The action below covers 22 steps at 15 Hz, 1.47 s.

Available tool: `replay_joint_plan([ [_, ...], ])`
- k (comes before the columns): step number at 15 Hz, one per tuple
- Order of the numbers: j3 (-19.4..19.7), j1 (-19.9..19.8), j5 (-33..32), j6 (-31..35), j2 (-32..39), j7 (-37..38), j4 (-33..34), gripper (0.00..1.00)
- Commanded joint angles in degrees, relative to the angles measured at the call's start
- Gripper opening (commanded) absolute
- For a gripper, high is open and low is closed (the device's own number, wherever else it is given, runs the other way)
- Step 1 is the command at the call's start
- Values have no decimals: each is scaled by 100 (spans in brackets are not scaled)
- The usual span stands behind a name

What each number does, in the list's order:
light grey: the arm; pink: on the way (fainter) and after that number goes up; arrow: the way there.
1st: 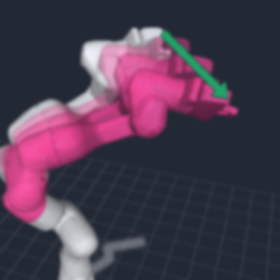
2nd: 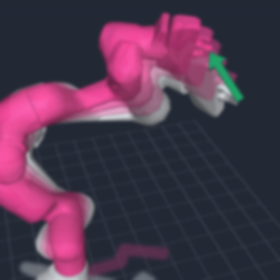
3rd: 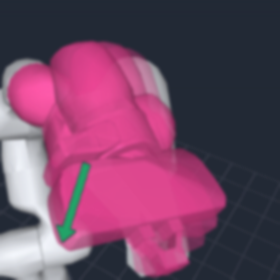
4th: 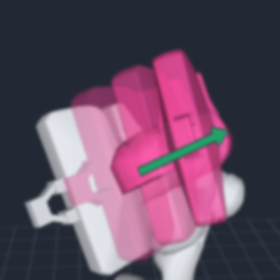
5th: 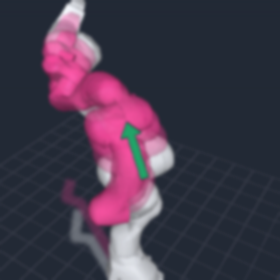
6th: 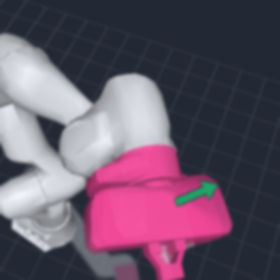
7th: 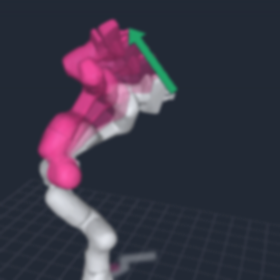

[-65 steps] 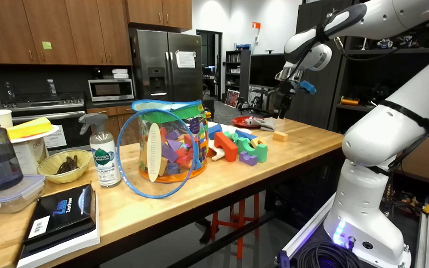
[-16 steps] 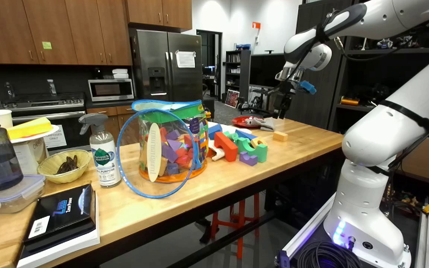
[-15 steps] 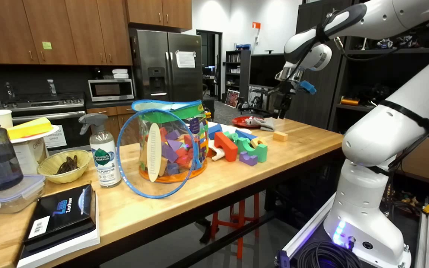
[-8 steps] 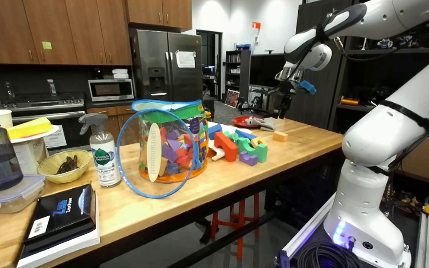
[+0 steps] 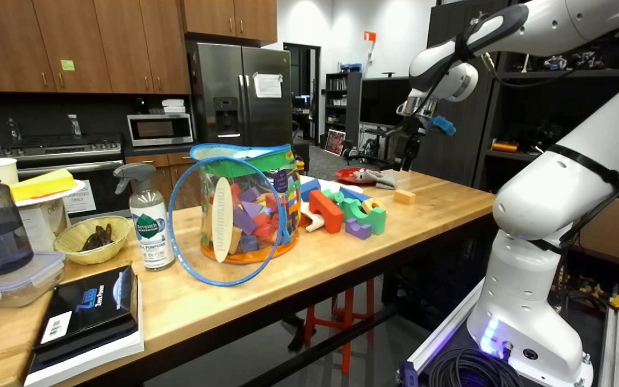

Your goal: Remove an orange block from the plastic bag and put it on the pile of blocks on the table

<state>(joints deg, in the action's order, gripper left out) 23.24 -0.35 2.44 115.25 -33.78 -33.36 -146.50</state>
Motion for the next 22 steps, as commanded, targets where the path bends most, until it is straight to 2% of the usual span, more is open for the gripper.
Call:
replay_joint_plan([
  [1,-136,-137,7,247,278,-243,166,100],
  [10,-180,93,346,1565,1350,-1001,864,100],
  [14,-330,181,809,1769,1686,-1520,1064,100],
  [15,-445,-18,654,1695,1530,-1268,906,100],
  [22,-521,0,756,1731,1692,-1413,1012,100],
])
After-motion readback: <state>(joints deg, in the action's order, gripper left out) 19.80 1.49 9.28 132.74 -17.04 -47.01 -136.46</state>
